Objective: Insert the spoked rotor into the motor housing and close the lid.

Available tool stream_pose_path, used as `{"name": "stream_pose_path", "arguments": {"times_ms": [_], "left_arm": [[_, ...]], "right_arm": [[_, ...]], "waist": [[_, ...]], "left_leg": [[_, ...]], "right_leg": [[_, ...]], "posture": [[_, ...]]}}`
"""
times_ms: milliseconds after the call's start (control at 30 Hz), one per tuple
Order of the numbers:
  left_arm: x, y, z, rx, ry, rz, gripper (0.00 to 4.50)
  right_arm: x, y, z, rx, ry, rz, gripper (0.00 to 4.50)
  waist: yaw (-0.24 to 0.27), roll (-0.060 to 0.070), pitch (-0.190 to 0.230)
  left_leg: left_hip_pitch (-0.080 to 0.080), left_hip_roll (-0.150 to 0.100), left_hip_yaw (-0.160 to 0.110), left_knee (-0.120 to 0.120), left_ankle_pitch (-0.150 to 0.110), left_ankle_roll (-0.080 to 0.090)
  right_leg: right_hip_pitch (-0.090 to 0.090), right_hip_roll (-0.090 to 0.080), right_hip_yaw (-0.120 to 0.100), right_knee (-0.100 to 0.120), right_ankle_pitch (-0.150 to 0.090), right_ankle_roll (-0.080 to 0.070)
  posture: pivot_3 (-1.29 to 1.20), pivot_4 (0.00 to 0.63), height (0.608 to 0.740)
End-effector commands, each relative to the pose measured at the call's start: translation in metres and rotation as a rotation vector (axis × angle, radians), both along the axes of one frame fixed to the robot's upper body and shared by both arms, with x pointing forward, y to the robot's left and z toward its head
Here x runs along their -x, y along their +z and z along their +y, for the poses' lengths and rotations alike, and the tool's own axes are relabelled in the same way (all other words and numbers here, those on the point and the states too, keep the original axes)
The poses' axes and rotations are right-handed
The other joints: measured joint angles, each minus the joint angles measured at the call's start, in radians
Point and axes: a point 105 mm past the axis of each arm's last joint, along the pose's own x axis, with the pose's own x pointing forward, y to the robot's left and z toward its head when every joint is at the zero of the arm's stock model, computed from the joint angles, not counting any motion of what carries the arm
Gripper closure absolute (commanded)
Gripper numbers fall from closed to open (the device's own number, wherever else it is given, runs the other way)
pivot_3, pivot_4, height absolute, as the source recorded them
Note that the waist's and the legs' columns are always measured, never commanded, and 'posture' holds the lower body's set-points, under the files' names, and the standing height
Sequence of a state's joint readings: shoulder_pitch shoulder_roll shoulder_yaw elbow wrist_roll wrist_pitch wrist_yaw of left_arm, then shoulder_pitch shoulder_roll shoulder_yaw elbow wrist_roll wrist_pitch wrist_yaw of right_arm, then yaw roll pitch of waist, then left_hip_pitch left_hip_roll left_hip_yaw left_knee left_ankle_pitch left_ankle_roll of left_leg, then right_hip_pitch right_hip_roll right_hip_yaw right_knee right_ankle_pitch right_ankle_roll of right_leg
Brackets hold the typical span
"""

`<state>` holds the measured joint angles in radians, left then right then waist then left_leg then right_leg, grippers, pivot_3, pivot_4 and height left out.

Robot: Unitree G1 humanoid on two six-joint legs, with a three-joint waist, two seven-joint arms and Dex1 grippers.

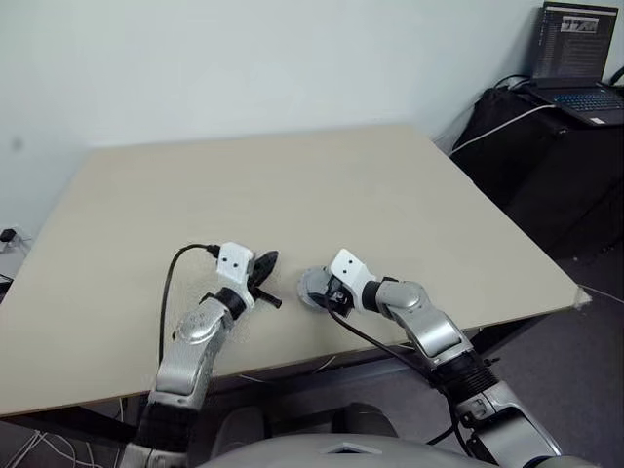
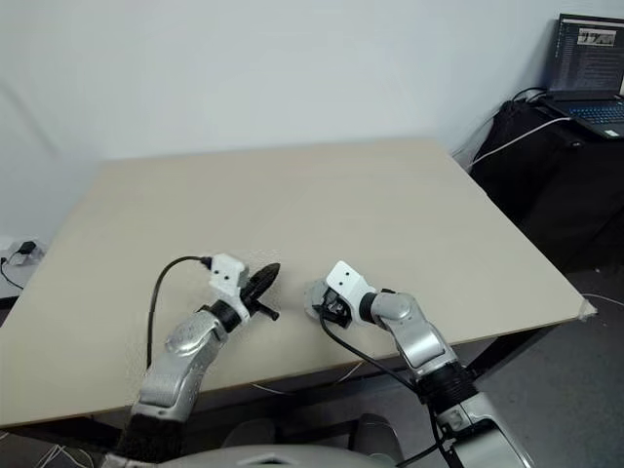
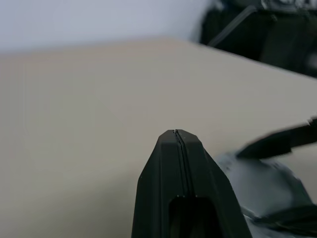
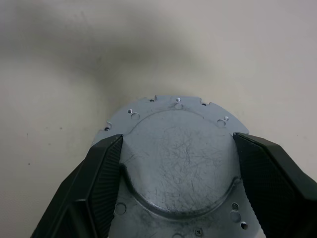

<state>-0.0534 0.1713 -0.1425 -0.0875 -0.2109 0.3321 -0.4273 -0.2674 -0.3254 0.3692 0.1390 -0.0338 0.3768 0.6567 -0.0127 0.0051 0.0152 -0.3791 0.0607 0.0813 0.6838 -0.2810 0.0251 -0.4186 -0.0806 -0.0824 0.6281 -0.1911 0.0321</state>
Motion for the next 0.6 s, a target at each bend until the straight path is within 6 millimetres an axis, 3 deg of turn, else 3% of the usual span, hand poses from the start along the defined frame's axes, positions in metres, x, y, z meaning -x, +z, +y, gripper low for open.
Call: {"name": "stream_pose_path", "arguments": {"times_ms": [33, 233, 600], "left_arm": [[-0.008, 0.01, -0.017, 0.09, -0.125, 0.103, 4.5], [-0.014, 0.005, -0.029, 0.135, -0.242, 0.275, 4.5], [-0.024, -0.02, -0.02, 0.049, -0.214, 0.439, 4.5]], "right_arm": [[0.006, -0.018, -0.009, 0.068, -0.017, 0.064, 1.28], [0.006, -0.016, -0.007, 0.06, -0.018, 0.06, 1.28], [0.005, -0.015, -0.007, 0.056, -0.025, 0.053, 1.28]], "waist": [[0.0, -0.001, 0.001], [-0.005, -0.001, 0.001], [-0.009, -0.002, 0.002]], "left_leg": [[0.0, 0.0, -0.001, 0.0, 0.0, 0.0], [0.001, 0.0, -0.003, 0.0, 0.0, 0.001], [0.0, 0.0, -0.003, -0.001, 0.0, 0.001]], "right_leg": [[0.001, 0.0, 0.0, 0.0, 0.0, 0.0], [0.005, 0.001, -0.001, -0.001, 0.0, -0.001], [0.005, 0.002, -0.001, -0.001, -0.001, -0.001]], "posture": [[0.0, 0.0, 0.74], [0.0, 0.0, 0.74], [0.0, 0.0, 0.74]]}}
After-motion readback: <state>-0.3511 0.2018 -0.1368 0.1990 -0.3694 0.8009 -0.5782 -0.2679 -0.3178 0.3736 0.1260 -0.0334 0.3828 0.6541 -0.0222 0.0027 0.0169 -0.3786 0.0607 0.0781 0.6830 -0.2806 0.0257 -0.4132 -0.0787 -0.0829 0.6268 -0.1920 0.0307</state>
